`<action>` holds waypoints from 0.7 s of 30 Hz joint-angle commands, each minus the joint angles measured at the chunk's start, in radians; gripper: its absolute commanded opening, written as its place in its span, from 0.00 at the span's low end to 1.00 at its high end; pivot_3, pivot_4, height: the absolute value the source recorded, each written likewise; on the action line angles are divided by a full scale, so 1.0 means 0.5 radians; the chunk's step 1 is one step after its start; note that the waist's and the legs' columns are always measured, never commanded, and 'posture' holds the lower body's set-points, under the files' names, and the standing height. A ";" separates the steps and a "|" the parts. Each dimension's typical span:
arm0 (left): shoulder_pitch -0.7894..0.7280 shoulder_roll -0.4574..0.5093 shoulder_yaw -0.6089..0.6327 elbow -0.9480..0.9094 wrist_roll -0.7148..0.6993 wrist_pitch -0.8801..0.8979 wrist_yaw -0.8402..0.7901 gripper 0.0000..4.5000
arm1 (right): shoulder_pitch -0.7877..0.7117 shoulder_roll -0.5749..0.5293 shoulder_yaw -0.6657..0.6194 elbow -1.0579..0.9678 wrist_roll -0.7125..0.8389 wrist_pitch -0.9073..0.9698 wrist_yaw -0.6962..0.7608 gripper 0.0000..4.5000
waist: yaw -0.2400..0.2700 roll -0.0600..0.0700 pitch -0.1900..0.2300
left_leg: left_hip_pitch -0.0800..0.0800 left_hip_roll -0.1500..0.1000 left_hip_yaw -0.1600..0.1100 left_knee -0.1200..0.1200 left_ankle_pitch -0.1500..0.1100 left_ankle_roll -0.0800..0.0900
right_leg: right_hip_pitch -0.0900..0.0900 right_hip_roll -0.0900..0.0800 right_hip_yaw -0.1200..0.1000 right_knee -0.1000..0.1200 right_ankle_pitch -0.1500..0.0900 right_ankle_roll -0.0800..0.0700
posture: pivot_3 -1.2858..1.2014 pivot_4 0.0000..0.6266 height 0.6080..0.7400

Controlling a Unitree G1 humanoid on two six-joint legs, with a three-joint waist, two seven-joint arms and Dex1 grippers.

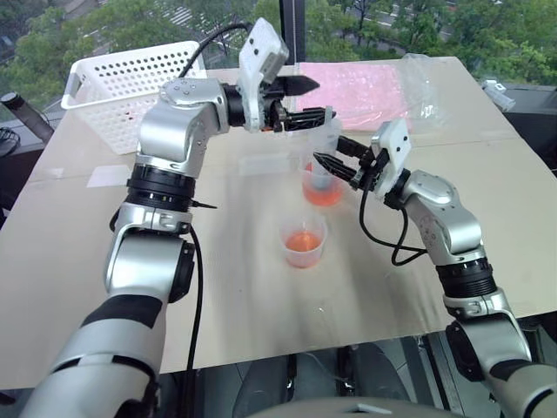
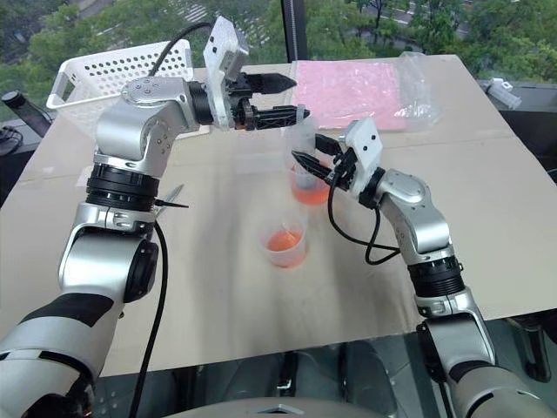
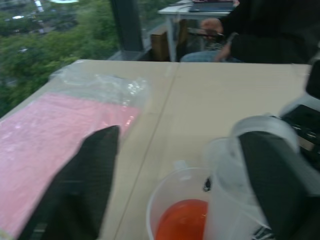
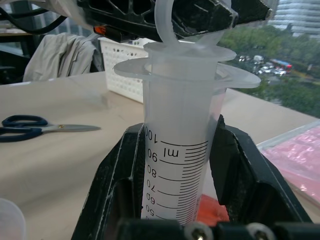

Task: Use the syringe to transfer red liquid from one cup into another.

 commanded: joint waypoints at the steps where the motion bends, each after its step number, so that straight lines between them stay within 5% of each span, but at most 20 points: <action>1: -0.080 -0.007 0.022 0.034 0.022 -0.088 -0.049 0.41 | -0.065 0.009 -0.016 -0.034 0.035 -0.014 0.063 0.32 | 0.001 0.000 0.000 | -0.001 0.000 0.000 0.001 0.000 0.000 | 0.000 0.000 0.000 0.000 0.000 0.000 | 0.52 0.24 1.00; 5: -0.075 -0.020 0.055 0.062 0.015 -0.102 -0.046 0.00 | -0.089 0.023 -0.031 0.004 0.015 -0.023 0.043 0.32 | 0.001 0.000 0.000 | -0.001 0.000 0.000 0.002 0.000 0.000 | 0.000 0.000 0.000 0.001 0.000 0.000 | 0.52 0.24 1.00; 21: -0.130 -0.013 0.147 0.183 0.049 -0.152 0.103 0.00 | -0.213 0.103 -0.057 0.089 -0.085 0.102 -0.180 0.32 | 0.000 0.000 0.000 | -0.001 0.000 -0.001 0.005 0.000 0.000 | 0.000 -0.002 0.000 0.003 0.000 0.000 | 0.52 0.24 1.00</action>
